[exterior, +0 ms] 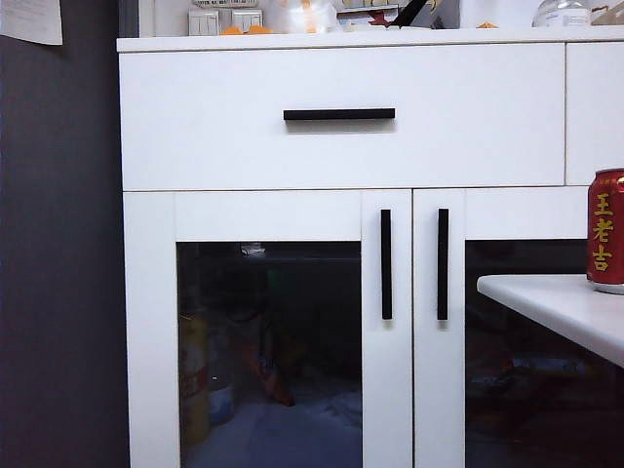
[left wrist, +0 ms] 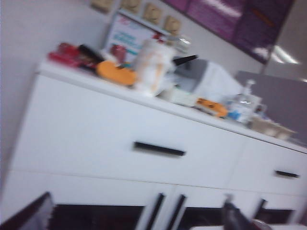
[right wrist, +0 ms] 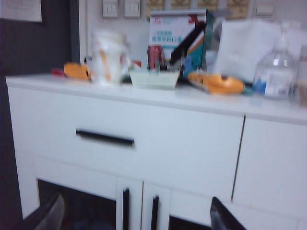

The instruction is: Open the left door of the white cabinet, pick up a can of beverage from the table on the right, place it inside the cabinet, and finally close the cabinet door.

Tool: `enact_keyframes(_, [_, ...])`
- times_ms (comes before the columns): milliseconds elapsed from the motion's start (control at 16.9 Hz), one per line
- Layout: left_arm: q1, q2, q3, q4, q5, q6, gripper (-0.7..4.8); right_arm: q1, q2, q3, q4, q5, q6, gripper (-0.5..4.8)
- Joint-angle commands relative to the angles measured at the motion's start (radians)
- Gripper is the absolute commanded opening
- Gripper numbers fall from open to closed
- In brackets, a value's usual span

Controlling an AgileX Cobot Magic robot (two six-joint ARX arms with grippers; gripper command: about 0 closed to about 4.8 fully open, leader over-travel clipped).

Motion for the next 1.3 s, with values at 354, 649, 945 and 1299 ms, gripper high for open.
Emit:
enact_keyframes(354, [-0.153,0.478,0.163,0.279,0.018,0.001,4.79,0.000,0.168,0.132,0.098,-0.076,0.039,3.92])
enact_keyframes(649, [-0.383,0.889,0.234,0.503,-0.156,0.082,4.79,0.000,0.221,0.190,0.054,-0.017,0.040,3.92])
enact_keyframes(945, [-0.589,1.256,0.405,0.582,-0.439,0.137,4.79,0.000,0.257,0.205,0.044,-0.016,0.054,3.92])
enact_keyframes(1299, [-0.676,1.635,0.622,0.682,-0.463,0.154,4.79,-0.001,0.290,0.206,0.054,0.010,0.046,3.92])
